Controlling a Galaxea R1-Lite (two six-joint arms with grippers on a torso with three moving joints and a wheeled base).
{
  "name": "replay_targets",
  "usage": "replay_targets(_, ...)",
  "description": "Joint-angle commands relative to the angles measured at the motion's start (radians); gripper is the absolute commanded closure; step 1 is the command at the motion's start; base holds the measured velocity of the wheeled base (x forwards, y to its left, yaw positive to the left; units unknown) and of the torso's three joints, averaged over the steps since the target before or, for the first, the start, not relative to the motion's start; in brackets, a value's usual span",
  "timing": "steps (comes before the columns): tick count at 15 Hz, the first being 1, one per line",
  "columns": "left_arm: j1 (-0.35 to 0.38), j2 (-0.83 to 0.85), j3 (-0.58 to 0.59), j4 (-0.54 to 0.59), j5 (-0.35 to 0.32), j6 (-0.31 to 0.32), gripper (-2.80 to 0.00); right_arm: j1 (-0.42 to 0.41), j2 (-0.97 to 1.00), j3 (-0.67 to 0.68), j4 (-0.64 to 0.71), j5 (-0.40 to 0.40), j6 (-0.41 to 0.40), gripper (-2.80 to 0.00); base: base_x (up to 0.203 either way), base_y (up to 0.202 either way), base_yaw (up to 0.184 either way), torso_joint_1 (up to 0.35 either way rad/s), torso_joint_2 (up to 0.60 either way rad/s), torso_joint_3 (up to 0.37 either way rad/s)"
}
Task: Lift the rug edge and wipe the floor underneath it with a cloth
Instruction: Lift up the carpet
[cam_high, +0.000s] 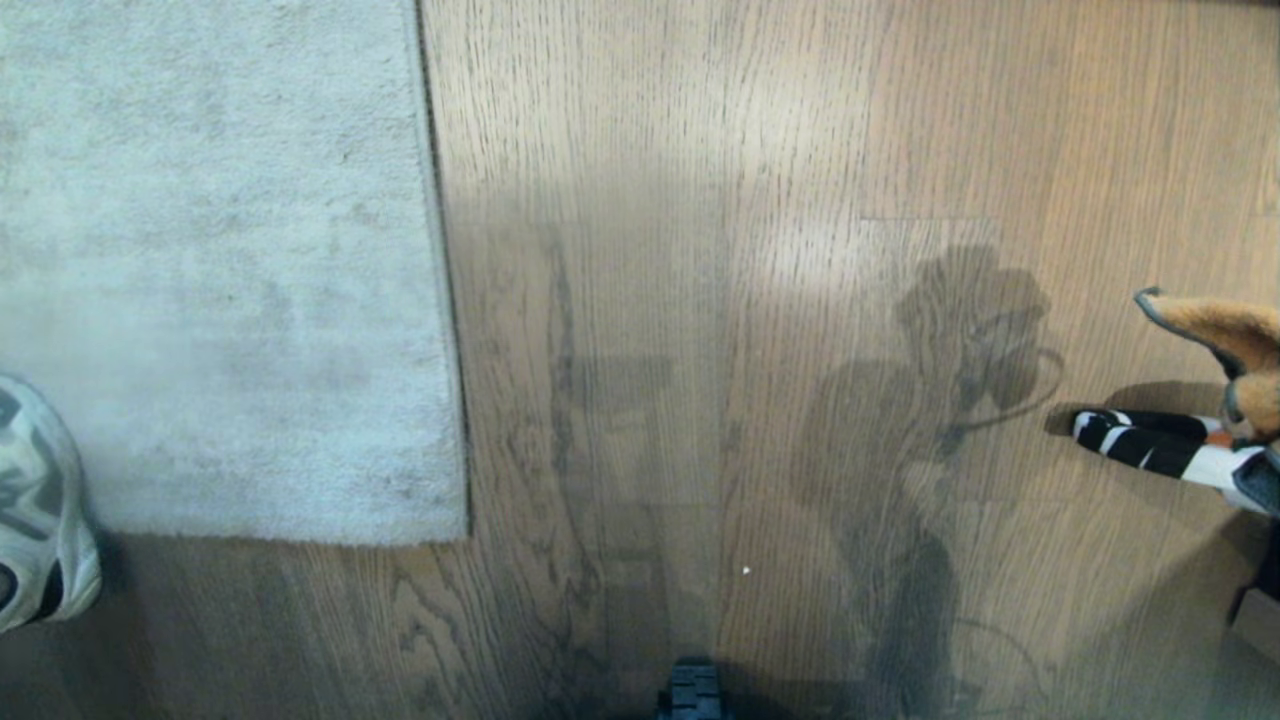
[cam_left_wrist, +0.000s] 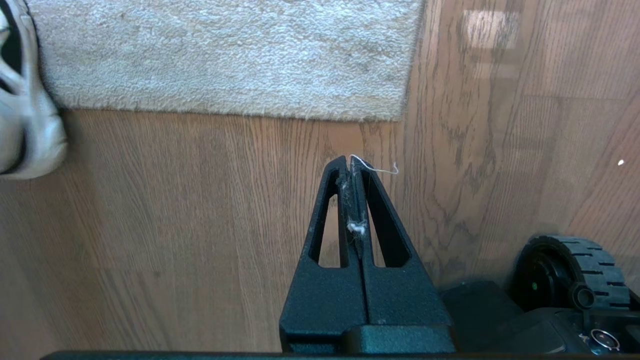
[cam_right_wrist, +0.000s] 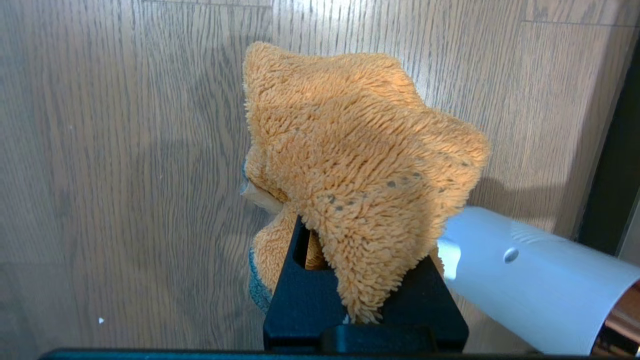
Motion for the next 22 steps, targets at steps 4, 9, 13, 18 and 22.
replay_targets(4,0.000,0.000,0.000,0.001,0.001,-0.001,0.00,0.080,-0.077,0.107,0.000,-0.003,-0.001,0.00,0.000,0.000,0.000,0.000,0.00,0.000)
replay_targets(9,0.000,0.000,0.000,0.001,0.001,-0.001,0.00,0.109,-0.190,0.175,0.079,-0.005,-0.001,0.00,0.000,0.000,0.000,0.000,0.00,0.000)
replay_targets(13,0.000,0.000,0.000,0.001,0.001,-0.001,0.00,0.115,-0.337,0.236,0.214,-0.008,-0.001,0.00,0.000,0.000,0.000,0.000,0.00,0.000)
replay_targets(18,0.000,0.000,0.000,0.001,0.001,-0.001,0.00,0.057,-0.475,0.276,0.358,-0.009,-0.006,0.00,0.000,0.000,0.000,0.000,0.00,0.000)
replay_targets(22,0.000,0.000,0.000,0.001,0.001,-0.001,0.00,0.034,-0.566,0.280,0.488,-0.009,-0.027,0.00,0.000,0.000,0.000,0.000,0.00,0.000)
